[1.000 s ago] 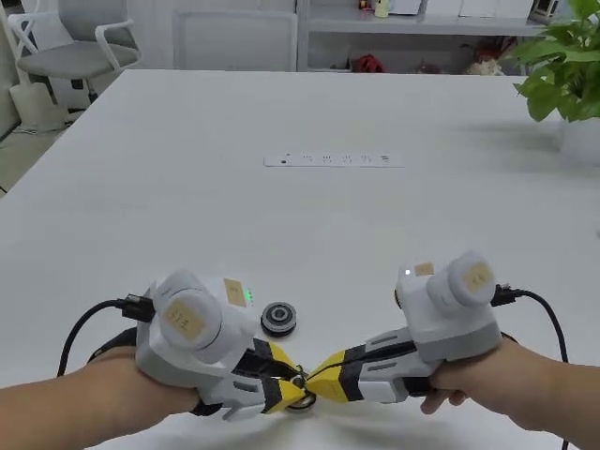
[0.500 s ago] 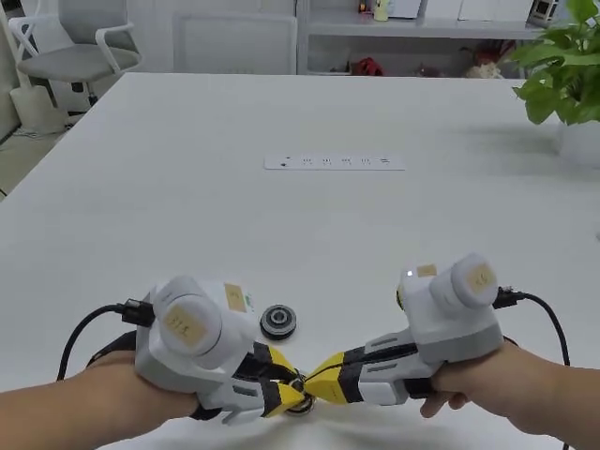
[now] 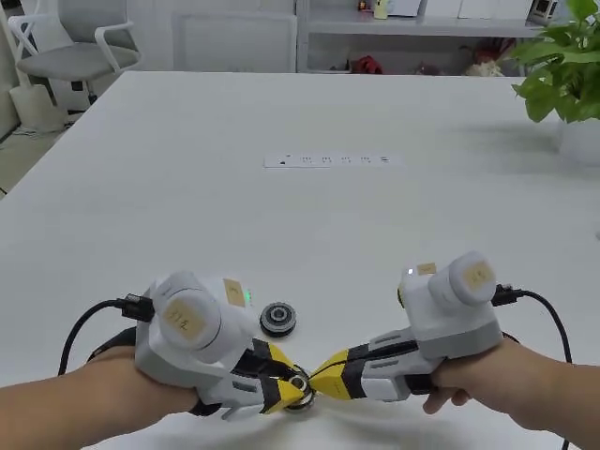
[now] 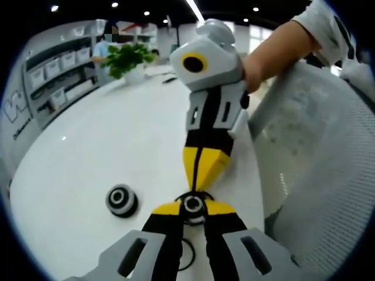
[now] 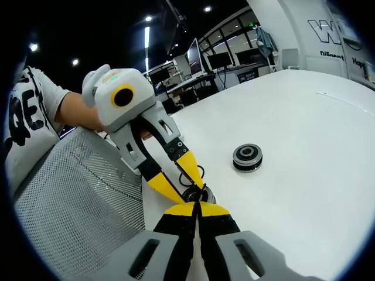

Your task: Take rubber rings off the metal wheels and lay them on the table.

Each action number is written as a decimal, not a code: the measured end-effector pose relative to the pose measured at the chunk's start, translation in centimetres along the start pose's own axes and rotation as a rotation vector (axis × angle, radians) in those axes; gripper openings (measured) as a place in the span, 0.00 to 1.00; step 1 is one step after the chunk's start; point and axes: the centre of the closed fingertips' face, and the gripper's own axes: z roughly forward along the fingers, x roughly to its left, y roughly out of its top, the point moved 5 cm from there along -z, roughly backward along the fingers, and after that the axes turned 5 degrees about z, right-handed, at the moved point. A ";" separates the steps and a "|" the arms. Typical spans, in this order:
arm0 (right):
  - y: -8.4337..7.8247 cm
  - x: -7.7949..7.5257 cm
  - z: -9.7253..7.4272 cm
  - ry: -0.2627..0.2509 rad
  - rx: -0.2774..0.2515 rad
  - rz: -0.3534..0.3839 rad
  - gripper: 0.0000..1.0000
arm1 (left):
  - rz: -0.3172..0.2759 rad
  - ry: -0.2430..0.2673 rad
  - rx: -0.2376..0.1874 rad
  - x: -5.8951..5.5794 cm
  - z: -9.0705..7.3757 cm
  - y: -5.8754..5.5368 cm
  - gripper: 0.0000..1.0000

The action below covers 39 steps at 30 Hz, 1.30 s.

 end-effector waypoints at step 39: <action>0.0 0.0 -0.2 -0.003 0.004 -0.005 0.00 | -0.015 0.015 -0.045 0.1 -2.3 1.0 0.18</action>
